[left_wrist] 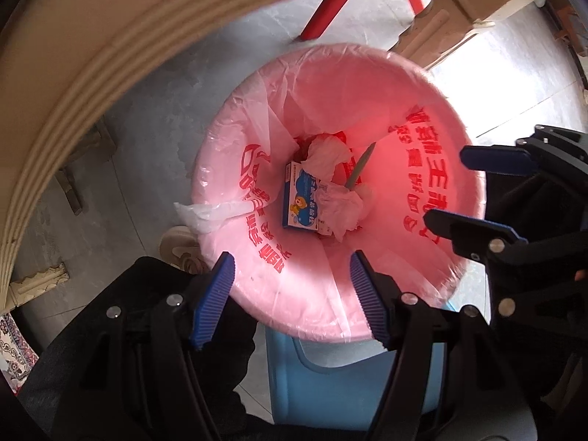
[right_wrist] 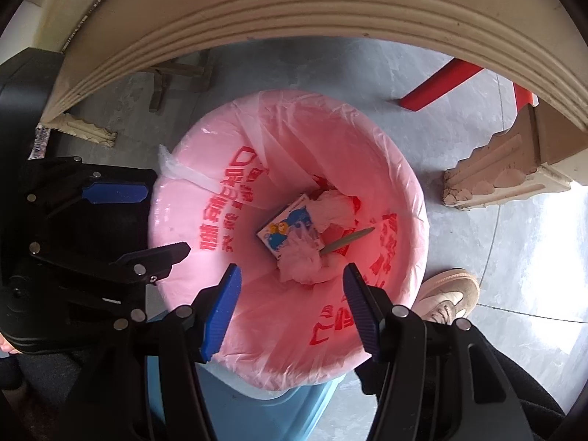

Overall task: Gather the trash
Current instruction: 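Move right tool toward yellow snack bar while left tool approaches playing-card box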

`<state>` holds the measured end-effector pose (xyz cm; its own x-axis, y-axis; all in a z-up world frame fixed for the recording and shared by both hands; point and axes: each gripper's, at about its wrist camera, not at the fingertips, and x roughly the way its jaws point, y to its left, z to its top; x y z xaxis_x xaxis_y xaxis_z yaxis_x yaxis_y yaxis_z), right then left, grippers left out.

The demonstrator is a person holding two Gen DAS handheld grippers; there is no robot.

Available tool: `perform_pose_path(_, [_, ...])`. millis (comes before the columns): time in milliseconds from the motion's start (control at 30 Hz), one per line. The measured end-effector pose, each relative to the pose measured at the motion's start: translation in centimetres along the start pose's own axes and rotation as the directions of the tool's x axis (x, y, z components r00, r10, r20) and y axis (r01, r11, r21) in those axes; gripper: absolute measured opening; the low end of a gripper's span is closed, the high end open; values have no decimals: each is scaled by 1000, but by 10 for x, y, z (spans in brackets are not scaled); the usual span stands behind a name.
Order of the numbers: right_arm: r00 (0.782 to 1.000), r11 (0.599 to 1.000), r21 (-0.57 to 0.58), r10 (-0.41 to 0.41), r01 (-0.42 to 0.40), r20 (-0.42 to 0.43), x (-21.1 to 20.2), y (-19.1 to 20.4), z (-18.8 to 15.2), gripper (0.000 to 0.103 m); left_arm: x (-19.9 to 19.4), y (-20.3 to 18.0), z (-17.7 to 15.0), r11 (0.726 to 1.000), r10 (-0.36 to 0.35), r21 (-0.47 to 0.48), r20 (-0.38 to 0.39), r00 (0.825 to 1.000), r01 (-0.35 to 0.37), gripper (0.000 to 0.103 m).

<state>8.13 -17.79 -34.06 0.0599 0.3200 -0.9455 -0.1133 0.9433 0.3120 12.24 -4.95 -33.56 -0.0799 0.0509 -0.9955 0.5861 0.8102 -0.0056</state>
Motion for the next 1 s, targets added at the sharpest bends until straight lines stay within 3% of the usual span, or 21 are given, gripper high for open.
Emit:
perform_pose_path(167, [998, 999, -46, 23, -20, 64, -36, 16, -7, 57, -49, 4, -13, 999, 7, 50, 78, 997, -11, 64])
perform_pose_path(333, [991, 990, -131, 58, -42, 120, -91, 38, -1, 57, -132, 23, -25, 988, 33, 145, 178, 983, -60, 66])
perform_pose_path(400, [985, 984, -172, 81, -53, 155, -128, 45, 7, 57, -173, 31, -25, 976, 26, 206, 220, 975, -72, 72])
perform_pose_path(633, [946, 963, -267, 113, -29, 305, -258, 56, 57, 62, -274, 45, -16, 930, -7, 348, 331, 944, -115, 74])
perform_pose_path(800, [925, 941, -336, 102, 30, 367, -323, 63, 106, 62, -308, 40, -2, 869, -21, 466, 374, 927, -168, 74])
perform_pose_path(1000, [926, 923, -378, 78, 73, 370, -354, 55, 165, 62, -319, 21, 17, 746, -49, 634, 355, 933, -202, 74])
